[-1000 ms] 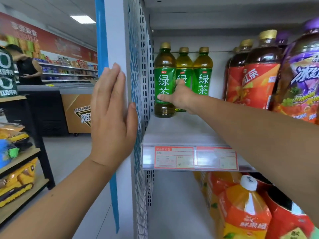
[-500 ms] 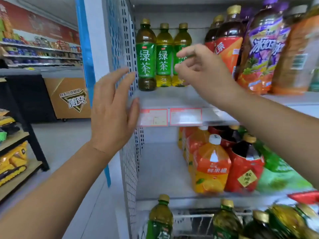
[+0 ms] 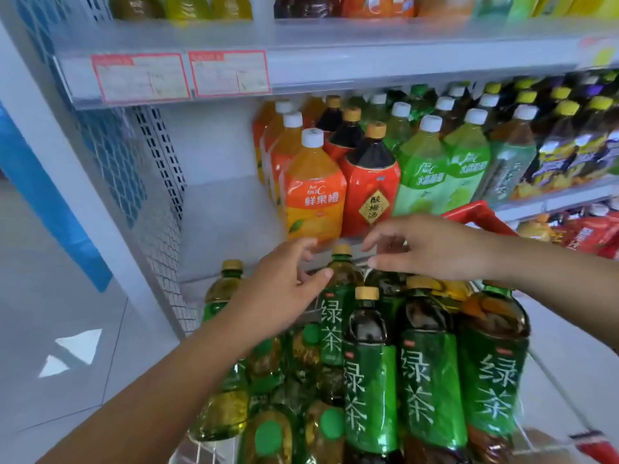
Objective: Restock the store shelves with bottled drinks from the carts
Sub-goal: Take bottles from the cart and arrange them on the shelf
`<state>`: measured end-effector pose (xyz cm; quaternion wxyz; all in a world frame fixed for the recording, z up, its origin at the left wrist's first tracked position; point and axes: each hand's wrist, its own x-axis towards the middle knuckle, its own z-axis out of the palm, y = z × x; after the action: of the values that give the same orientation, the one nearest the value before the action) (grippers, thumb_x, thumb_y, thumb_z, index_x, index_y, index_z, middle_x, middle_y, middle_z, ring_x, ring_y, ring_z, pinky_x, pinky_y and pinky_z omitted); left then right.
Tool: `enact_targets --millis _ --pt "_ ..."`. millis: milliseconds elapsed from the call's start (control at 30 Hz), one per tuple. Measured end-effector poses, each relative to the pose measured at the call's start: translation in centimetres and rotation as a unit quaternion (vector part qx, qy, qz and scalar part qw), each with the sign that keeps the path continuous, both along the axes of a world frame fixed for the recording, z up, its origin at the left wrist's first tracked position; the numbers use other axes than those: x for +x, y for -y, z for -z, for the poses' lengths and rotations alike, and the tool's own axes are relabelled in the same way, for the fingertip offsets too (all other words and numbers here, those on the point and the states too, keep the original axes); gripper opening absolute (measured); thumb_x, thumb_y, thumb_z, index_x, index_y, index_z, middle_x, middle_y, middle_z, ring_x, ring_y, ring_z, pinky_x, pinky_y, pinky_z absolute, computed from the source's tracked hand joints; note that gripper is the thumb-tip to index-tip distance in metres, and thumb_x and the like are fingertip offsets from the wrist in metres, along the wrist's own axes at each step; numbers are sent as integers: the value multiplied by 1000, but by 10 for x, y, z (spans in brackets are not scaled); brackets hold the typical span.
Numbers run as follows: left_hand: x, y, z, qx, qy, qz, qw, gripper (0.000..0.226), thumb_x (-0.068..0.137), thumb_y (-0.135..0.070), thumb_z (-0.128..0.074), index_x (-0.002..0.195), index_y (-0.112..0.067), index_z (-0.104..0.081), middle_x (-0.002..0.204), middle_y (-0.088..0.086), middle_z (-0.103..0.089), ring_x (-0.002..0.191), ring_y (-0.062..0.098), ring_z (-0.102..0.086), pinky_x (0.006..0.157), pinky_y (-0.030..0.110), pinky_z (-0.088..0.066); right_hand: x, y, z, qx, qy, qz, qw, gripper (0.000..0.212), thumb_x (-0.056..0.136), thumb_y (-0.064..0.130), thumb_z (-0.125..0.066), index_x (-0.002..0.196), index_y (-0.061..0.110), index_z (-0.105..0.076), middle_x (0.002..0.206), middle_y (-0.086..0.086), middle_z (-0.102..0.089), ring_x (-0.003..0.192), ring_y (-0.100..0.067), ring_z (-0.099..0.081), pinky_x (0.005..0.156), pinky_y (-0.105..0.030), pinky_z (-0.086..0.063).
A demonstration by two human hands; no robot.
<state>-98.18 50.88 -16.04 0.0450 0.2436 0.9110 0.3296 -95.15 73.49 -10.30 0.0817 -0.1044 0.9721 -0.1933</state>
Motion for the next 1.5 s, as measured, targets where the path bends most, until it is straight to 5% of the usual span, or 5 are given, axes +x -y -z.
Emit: enact_targets --millis 333,1000,1167,1400,1500 --pt "5 -28 43 -8 216 3 976 53 93 -66 -38 134 -35 -49 137 -7 -54 119 16 -53 90 27 -35 27 31 29 277 -55 -56 958 67 70 87 -32 95 30 -57 95 4 -53 92 -16 -51 80 -36 -38" --pt "5 34 19 361 274 27 891 65 55 -42 -79 116 -23 -64 105 6 -74 98 26 -71 83 43 -55 45 39 7 -226 71 9 971 64 54 42 -86 106 33 -50 92 15 -65 72 11 -57 63 -7 -41" --pt "10 45 26 351 293 109 883 45 55 -29 -75 99 -28 -74 96 0 -75 91 19 -71 80 37 -56 21 34 -17 -426 29 30 904 70 53 9 -89 113 13 -54 106 -6 -73 98 -22 -70 84 -35 -55" --pt "14 37 37 373 301 68 875 55 56 -29 -78 110 -23 -67 107 5 -74 100 24 -70 87 40 -56 9 41 13 -424 -26 48 904 44 74 17 -79 109 28 -55 105 6 -72 103 -9 -66 94 -32 -50" --pt "13 35 43 386 309 32 869 51 57 -28 -79 107 -23 -70 109 9 -73 101 27 -70 87 43 -55 20 44 19 -329 -1 15 944 50 86 45 -59 128 54 -34 112 35 -57 103 22 -52 85 -1 -39"
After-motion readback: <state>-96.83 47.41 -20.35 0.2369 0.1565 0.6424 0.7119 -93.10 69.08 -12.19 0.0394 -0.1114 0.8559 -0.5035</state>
